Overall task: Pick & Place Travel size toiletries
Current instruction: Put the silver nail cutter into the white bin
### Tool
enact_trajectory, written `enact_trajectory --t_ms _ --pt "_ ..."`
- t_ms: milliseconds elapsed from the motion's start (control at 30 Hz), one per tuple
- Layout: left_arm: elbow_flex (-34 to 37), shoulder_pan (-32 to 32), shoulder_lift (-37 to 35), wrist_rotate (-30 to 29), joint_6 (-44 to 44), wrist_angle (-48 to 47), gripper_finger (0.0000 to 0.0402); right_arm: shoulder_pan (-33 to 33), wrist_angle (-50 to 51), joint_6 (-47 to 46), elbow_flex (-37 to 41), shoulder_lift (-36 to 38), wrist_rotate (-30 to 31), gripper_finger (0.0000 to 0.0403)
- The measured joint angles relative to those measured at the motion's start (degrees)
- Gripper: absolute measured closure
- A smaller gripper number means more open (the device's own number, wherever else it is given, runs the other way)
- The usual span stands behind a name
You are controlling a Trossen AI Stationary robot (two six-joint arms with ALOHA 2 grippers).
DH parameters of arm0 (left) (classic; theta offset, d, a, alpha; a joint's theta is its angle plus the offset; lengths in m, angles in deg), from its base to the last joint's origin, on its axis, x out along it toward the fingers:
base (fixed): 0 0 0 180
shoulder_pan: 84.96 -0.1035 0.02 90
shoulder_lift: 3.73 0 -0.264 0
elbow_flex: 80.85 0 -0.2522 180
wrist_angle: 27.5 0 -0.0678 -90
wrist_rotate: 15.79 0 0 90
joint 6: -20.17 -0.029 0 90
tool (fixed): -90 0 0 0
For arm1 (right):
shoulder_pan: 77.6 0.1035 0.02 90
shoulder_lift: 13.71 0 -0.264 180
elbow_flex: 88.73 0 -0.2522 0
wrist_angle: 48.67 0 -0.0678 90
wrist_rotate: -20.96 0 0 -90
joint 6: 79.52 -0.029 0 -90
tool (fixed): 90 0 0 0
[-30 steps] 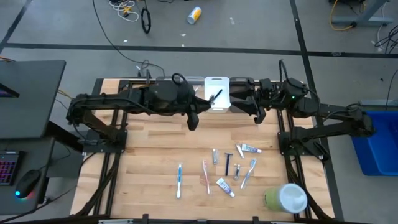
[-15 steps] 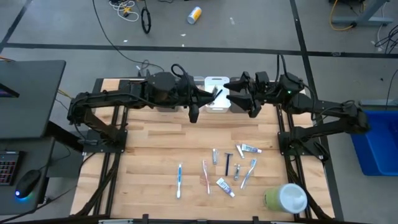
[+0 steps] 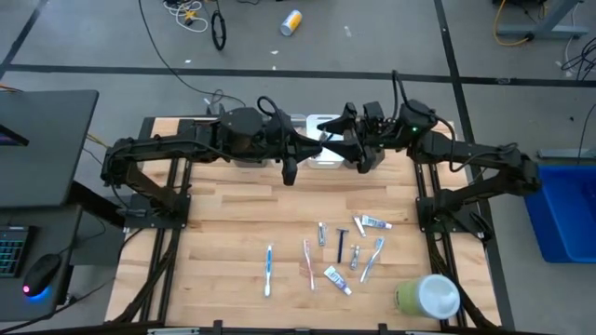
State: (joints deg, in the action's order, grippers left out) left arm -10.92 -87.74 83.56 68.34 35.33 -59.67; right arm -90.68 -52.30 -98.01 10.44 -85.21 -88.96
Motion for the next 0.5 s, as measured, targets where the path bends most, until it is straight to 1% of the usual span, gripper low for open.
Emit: enact_trajectory --t_ms 133,267,367,500 --pt "0.0 0.0 0.0 1.0 0.1 0.0 0.0334 0.0 0.0 -0.1 0.0 -0.3 -0.3 0.0170" --pt "0.0 0.0 0.0 1.1 0.0 0.0 0.0335 0.0 0.0 -0.9 0.0 -0.2 -0.5 0.0214" --pt "0.0 0.0 0.0 1.0 0.0 0.0 0.0333 0.0 0.0 -1.6 0.0 -0.2 -2.5 0.0249" --pt "0.0 0.0 0.0 1.1 0.0 0.0 0.0335 0.0 0.4 -1.6 0.0 -0.2 -2.8 0.0287"
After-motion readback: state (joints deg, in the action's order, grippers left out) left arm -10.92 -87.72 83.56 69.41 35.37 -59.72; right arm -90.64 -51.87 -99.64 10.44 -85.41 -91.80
